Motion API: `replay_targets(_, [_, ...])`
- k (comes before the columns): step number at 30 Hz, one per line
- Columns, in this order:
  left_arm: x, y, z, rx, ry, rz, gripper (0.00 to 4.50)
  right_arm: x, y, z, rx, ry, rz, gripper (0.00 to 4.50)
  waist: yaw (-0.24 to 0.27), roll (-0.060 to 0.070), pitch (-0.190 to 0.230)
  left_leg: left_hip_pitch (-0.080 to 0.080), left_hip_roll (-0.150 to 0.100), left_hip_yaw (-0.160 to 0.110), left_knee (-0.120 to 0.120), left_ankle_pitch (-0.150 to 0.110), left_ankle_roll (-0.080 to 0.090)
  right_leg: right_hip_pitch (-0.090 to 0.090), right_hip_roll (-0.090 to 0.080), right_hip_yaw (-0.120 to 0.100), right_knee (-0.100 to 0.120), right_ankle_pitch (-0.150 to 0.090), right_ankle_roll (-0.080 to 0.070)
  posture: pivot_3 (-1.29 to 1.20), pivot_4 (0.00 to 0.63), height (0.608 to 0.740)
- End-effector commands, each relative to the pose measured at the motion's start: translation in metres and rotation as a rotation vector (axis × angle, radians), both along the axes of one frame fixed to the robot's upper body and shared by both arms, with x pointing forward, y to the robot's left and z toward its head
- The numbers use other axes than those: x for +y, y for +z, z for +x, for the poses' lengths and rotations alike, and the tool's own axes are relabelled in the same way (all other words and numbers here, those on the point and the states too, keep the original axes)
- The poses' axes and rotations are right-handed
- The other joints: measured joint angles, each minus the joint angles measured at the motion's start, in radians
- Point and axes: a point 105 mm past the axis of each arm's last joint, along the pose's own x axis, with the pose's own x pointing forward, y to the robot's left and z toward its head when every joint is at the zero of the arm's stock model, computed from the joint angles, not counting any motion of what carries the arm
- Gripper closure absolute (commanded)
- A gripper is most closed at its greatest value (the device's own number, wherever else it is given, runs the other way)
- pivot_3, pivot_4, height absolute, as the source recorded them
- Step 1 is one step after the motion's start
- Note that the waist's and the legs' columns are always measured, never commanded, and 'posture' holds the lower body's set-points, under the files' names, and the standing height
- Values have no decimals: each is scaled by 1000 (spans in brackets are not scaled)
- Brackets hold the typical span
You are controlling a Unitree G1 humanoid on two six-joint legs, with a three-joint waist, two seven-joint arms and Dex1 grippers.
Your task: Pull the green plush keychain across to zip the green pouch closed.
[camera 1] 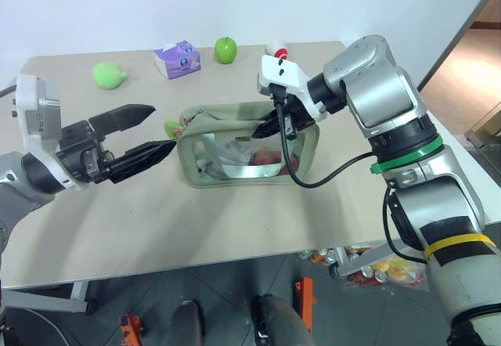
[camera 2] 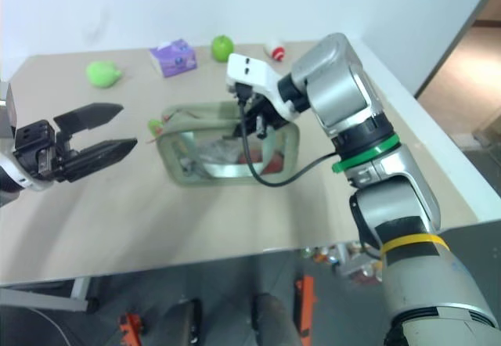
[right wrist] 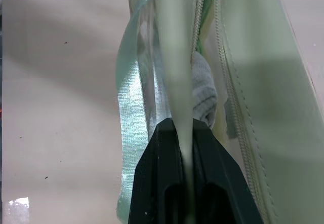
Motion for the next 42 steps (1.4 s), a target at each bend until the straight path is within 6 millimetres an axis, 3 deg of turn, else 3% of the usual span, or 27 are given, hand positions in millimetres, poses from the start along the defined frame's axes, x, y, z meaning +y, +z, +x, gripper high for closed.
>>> replay_targets(1, [1,10,-2,-37,5,7,0,0,7,-3,-45,20,37,4452,0,0,0,0,0,0,0,0,0,0,0,0,0,0,0,0,150,740])
replay_targets(4, [1,11,-1,-37,3,10,0,-7,6,6,-72,-15,71,4452,0,0,0,0,0,0,0,0,0,1,0,0,0,0,0,0,150,740])
replay_targets(5, [1,11,-1,-36,1,10,0,-9,8,8,-78,-22,86,3764,-1,0,0,0,0,0,0,0,0,1,0,0,0,0,0,0,150,740])
replay_targets(9, [1,12,0,-35,-6,12,0,-18,23,7,-71,-33,139,2472,0,0,0,0,0,0,1,0,0,1,0,0,0,0,-1,0,150,740])
replay_targets(11, [0,12,1,-33,-12,12,0,-21,37,-12,-32,87,204,1816,0,0,0,0,0,0,1,0,0,1,0,0,0,0,-1,0,150,740])
replay_targets(12, [0,12,2,-31,-15,10,0,-28,46,-32,8,190,258,1448,1,0,0,0,0,0,2,0,0,1,0,0,0,0,-1,0,150,740])
replay_targets(15, [0,11,4,-23,-24,3,0,-56,63,-83,77,401,357,1448,21,0,0,-3,0,-1,1,0,0,1,-1,-1,0,-2,3,0,150,740])
replay_targets(21, [8,1,8,24,-2,10,0,-102,90,-61,4,205,494,1448,-3,0,0,1,0,2,3,-4,1,2,0,3,-2,-5,-2,0,150,740])
replay_targets(25, [20,-16,12,98,32,31,0,-127,75,-39,-83,19,506,1448,-3,0,0,3,0,1,3,-4,2,3,2,4,-1,-3,-3,0,150,740])
replay_targets(31, [42,-33,20,169,103,30,0,-135,43,-26,-88,-108,536,1448,-1,0,0,3,0,2,4,-3,2,3,3,6,-1,-3,-3,0,150,740])
replay_targets(37, [41,-46,22,203,106,45,0,-132,22,-26,-36,-136,558,1448,0,0,0,2,0,2,5,-4,2,2,3,7,-1,-3,-3,0,150,740])
replay_targets(42, [39,-45,21,202,97,37,0,-126,17,-26,-26,-134,553,1448,0,1,1,2,0,2,5,-3,2,2,3,7,-1,-2,-3,0,150,740])
